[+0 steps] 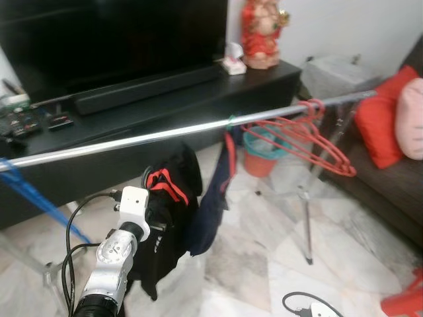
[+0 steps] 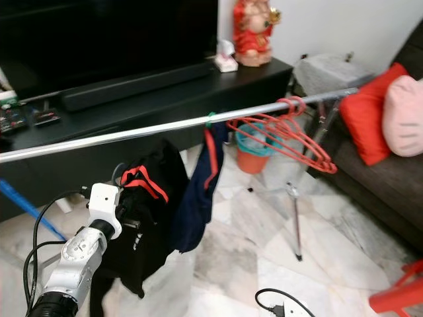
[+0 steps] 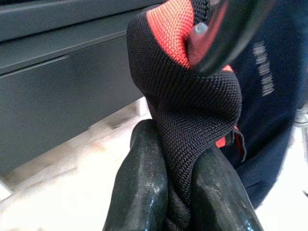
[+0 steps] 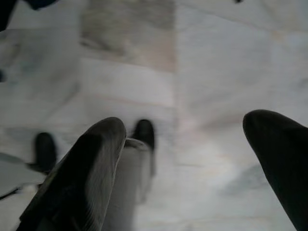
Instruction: Hang hanger
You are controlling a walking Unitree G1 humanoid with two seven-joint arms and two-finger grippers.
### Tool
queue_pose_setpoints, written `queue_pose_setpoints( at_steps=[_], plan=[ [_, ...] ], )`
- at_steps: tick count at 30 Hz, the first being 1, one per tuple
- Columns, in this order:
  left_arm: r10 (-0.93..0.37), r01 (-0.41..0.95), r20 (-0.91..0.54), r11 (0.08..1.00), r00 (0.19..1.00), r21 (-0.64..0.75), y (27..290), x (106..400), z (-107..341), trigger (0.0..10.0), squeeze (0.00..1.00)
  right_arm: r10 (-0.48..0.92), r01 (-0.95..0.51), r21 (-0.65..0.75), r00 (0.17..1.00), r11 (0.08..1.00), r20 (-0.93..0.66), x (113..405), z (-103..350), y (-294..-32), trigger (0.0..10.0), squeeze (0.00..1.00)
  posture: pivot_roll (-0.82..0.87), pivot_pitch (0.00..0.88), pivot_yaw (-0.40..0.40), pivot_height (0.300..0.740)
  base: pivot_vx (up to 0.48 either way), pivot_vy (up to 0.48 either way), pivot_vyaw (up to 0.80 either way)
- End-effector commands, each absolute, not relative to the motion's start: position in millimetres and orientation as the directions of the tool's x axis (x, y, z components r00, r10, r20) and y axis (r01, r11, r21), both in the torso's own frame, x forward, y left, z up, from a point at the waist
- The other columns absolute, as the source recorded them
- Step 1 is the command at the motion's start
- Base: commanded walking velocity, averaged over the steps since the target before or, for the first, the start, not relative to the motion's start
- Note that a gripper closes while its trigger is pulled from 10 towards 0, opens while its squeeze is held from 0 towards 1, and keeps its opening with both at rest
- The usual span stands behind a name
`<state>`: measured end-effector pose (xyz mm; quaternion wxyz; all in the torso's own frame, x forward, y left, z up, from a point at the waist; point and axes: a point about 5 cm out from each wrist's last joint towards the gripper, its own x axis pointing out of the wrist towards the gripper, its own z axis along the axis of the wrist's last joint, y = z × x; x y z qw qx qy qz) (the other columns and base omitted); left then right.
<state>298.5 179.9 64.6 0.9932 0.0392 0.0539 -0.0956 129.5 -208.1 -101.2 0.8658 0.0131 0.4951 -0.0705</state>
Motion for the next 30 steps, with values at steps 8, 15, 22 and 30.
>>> queue_pose_setpoints(
  at_steps=[8,15,22,30],
  plan=[
    [-0.199,0.204,-0.066,0.975,0.978,0.088,178.2,304.9,77.1,10.0,0.0,-0.104,0.142,-0.037,0.499,0.989,-0.86,126.6,-102.5,-204.9,10.0,0.0,0.12,0.0,-0.019,0.74,0.0,0.041,-0.15],
    [-0.201,0.207,-0.063,0.974,0.977,0.091,177.3,304.9,78.1,10.0,0.0,-0.103,0.139,-0.038,0.499,0.99,-0.86,126.2,-102.6,-204.9,10.0,0.0,0.12,0.0,-0.02,0.74,0.0,0.0,0.0],
    [-0.208,0.213,-0.065,0.973,0.976,0.085,175.2,303.8,77.5,10.0,0.0,-0.109,0.143,-0.042,0.5,0.989,-0.859,126.4,-102.5,-205.5,10.0,0.0,0.12,0.0,-0.021,0.74,0.0,0.0,0.0],
    [-0.206,0.211,-0.061,0.974,0.977,0.081,175.0,303.9,77.9,10.0,0.0,-0.108,0.142,-0.041,0.502,0.989,-0.858,126.6,-102.4,-205.3,10.0,0.0,0.13,0.0,-0.021,0.74,0.0,0.0,0.0]
  ],
)
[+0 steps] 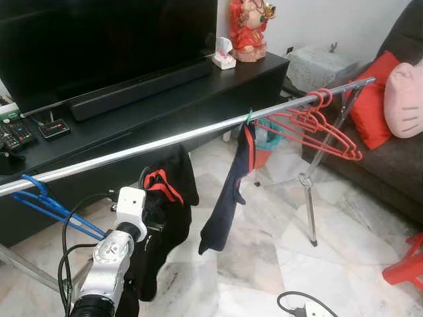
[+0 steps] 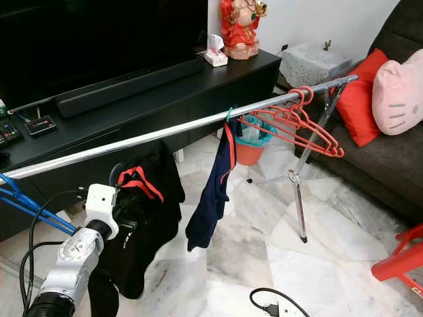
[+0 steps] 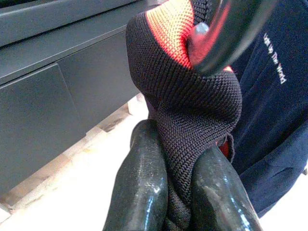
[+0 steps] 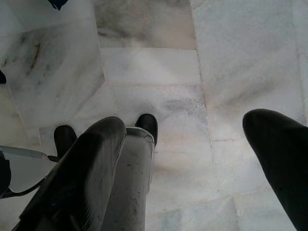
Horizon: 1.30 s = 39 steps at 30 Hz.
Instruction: Hang hanger
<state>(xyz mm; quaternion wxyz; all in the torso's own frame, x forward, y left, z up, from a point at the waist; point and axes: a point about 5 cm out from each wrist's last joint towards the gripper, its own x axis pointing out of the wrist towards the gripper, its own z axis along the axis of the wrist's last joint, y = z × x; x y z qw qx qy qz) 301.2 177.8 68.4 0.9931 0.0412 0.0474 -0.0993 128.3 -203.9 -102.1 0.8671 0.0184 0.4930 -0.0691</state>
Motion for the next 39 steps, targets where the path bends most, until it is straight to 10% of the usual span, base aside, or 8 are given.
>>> queue_pose_setpoints(
  at_steps=[1,39],
  plan=[
    [-0.206,0.211,-0.061,0.974,0.977,0.081,175.0,303.9,77.9,10.0,0.0,-0.108,0.142,-0.041,0.502,0.989,-0.858,126.6,-102.4,-205.3,10.0,0.0,0.13,0.0,-0.021,0.74,0.0,0.0,0.0],
    [-0.243,0.245,-0.04,0.965,0.969,0.088,169.8,301.9,82.2,10.0,0.0,-0.104,0.14,-0.038,0.506,0.989,-0.856,126.3,-102.2,-205.9,10.0,0.0,0.12,0.0,-0.023,0.74,0.186,0.0,0.0]
  ],
)
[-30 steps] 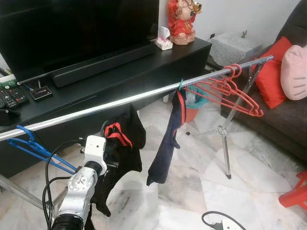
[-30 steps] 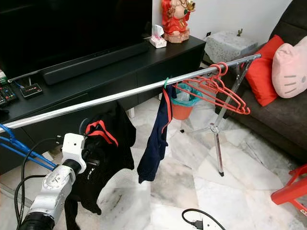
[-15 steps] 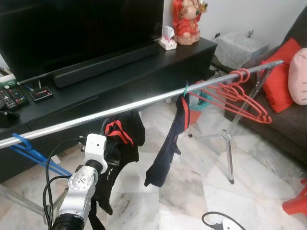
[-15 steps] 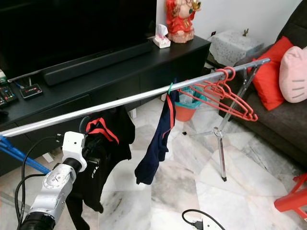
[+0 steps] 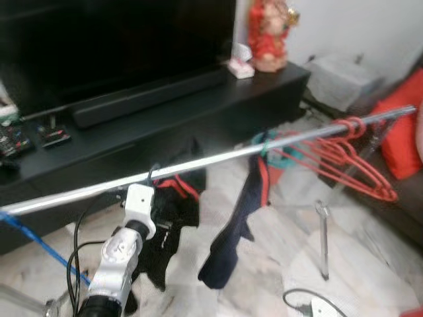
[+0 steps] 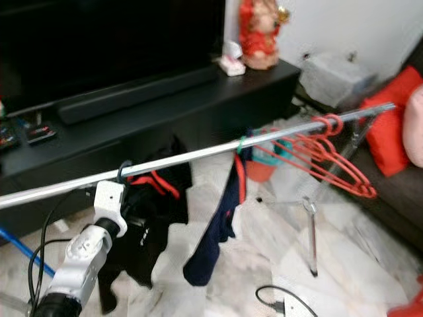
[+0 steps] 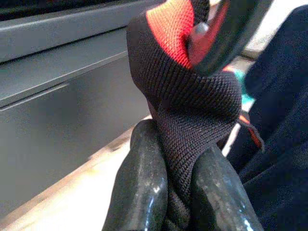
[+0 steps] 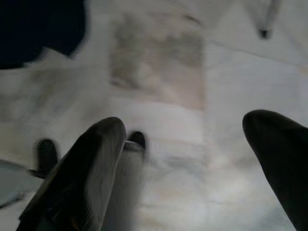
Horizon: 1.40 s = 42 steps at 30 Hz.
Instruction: Hang hanger
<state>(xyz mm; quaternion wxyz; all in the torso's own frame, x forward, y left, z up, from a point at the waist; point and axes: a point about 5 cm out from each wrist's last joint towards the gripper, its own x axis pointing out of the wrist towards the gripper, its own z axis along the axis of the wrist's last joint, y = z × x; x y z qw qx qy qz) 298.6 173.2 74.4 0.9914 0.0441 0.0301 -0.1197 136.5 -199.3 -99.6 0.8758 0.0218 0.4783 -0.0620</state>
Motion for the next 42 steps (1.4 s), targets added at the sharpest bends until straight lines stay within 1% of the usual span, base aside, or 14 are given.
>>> queue_pose_setpoints(
  at_steps=[1,4,10,13,21,23,27,34,42],
  plan=[
    [-0.245,0.249,-0.05,0.964,0.968,0.094,169.3,302.0,81.6,10.0,0.0,-0.104,0.14,-0.038,0.506,0.989,-0.856,126.2,-102.2,-205.9,10.0,0.0,0.12,0.0,-0.023,0.74,0.0,0.0,0.0],
    [-0.235,0.243,-0.081,0.962,0.969,0.124,168.7,303.6,80.3,10.0,0.0,-0.104,0.14,-0.037,0.506,0.989,-0.856,126.3,-102.2,-206.0,10.0,0.0,0.13,0.0,-0.024,0.74,0.0,0.0,0.0],
    [-0.236,0.245,-0.089,0.963,0.968,0.116,165.1,306.6,83.1,10.0,0.0,-0.103,0.138,-0.037,0.507,0.99,-0.856,126.6,-102.1,-205.8,10.0,0.0,0.12,0.0,-0.023,0.74,0.0,0.0,0.0],
    [-0.226,0.24,-0.11,0.962,0.968,0.134,161.8,309.4,84.1,10.0,0.0,-0.102,0.138,-0.036,0.506,0.99,-0.856,126.8,-102.1,-205.5,10.0,0.0,0.13,0.0,-0.023,0.74,0.0,0.0,0.0],
    [-0.212,0.222,-0.097,0.969,0.972,0.106,148.7,315.6,92.5,10.0,0.0,-0.1,0.138,-0.035,0.506,0.99,-0.857,126.6,-102.4,-204.5,10.0,0.0,0.12,0.0,-0.018,0.74,0.0,0.0,0.0],
    [-0.211,0.223,-0.105,0.968,0.972,0.119,146.7,316.7,92.9,10.0,0.0,-0.1,0.139,-0.034,0.506,0.99,-0.857,126.6,-102.4,-204.2,10.0,0.0,0.12,0.0,-0.016,0.74,0.0,0.0,0.0],
    [-0.159,0.186,-0.159,0.967,0.974,0.174,149.3,318.1,89.1,10.0,0.0,-0.099,0.14,-0.032,0.505,0.99,-0.858,126.6,-102.5,-203.8,10.0,0.0,0.12,0.0,-0.014,0.74,0.0,0.0,0.0],
    [-0.099,0.145,-0.23,0.97,0.968,0.196,157.8,315.1,78.2,10.0,0.0,-0.097,0.138,-0.03,0.503,0.99,-0.859,126.5,-102.6,-204.0,10.0,0.0,0.12,0.0,-0.016,0.74,0.0,0.0,0.0],
    [-0.094,0.144,-0.221,0.965,0.971,0.221,158.8,311.7,78.2,10.0,0.0,-0.095,0.135,-0.03,0.503,0.99,-0.859,126.6,-102.6,-204.0,10.0,0.0,0.13,0.0,-0.017,0.74,0.0,0.0,0.0]
  ],
)
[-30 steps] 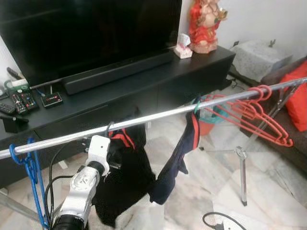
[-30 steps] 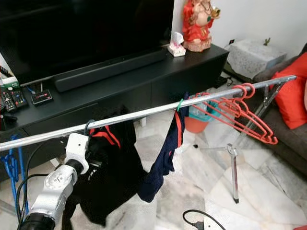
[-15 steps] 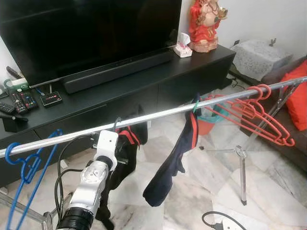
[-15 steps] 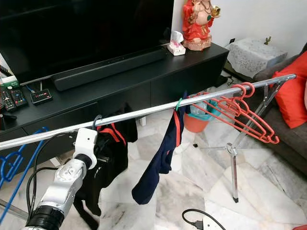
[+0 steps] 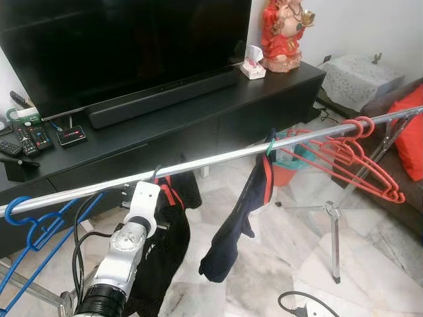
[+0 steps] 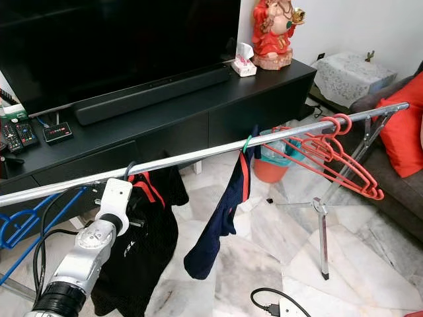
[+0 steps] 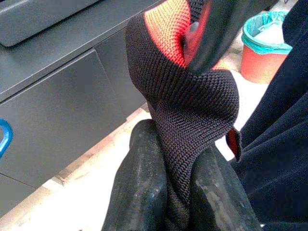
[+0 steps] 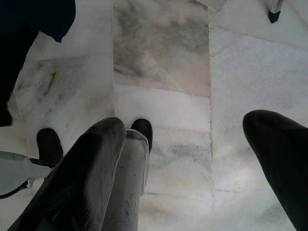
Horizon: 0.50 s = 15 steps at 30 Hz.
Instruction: Hang hanger
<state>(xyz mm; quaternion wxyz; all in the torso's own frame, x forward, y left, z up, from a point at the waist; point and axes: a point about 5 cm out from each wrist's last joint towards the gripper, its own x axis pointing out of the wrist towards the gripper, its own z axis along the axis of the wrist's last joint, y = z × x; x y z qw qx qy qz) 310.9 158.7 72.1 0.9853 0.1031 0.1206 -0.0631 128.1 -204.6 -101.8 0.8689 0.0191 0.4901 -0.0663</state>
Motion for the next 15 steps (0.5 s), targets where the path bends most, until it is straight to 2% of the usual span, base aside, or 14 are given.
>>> queue_pose_setpoints(
  at_steps=[1,3,6,7,8,9,15],
  plan=[
    [-0.091,0.138,-0.217,0.967,0.972,0.215,158.9,311.7,78.8,10.0,0.0,-0.094,0.135,-0.03,0.503,0.99,-0.859,126.6,-102.5,-204.0,10.0,0.0,0.13,0.0,-0.017,0.74,0.0,0.0,0.0],
    [-0.088,0.13,-0.207,0.972,0.974,0.197,158.4,312.1,80.9,10.0,0.0,-0.095,0.135,-0.03,0.503,0.99,-0.859,126.6,-102.5,-204.1,10.0,0.0,0.13,0.0,-0.018,0.74,0.0,0.0,0.0],
    [-0.087,0.123,-0.186,0.974,0.979,0.19,157.2,313.3,84.3,10.0,0.78,-0.097,0.136,-0.032,0.503,0.99,-0.859,126.4,-102.6,-204.3,10.0,0.0,0.12,0.0,-0.018,0.74,0.0,0.0,0.0],
    [-0.086,0.121,-0.183,0.975,0.979,0.186,157.0,313.6,84.9,10.0,0.85,-0.097,0.136,-0.032,0.503,0.99,-0.859,126.4,-102.6,-204.3,10.0,0.0,0.12,0.0,-0.017,0.74,0.0,0.0,0.0],
    [-0.086,0.121,-0.183,0.975,0.979,0.186,157.0,313.6,84.9,10.0,0.85,-0.097,0.136,-0.032,0.503,0.99,-0.859,126.4,-102.6,-204.3,10.0,0.0,0.12,0.0,-0.017,0.74,0.0,0.0,0.0],
    [-0.09,0.124,-0.179,0.974,0.98,0.188,156.4,314.0,86.1,10.0,1.0,-0.097,0.136,-0.032,0.503,0.99,-0.859,126.4,-102.6,-204.4,10.0,0.0,0.13,0.0,-0.018,0.74,0.0,0.0,0.0],
    [-0.103,0.134,-0.172,0.975,0.98,0.18,154.9,312.8,87.3,10.0,1.0,-0.095,0.134,-0.031,0.504,0.99,-0.859,126.6,-102.5,-204.1,10.0,0.0,0.13,0.0,-0.018,0.74,0.0,0.0,0.0]
  ],
)
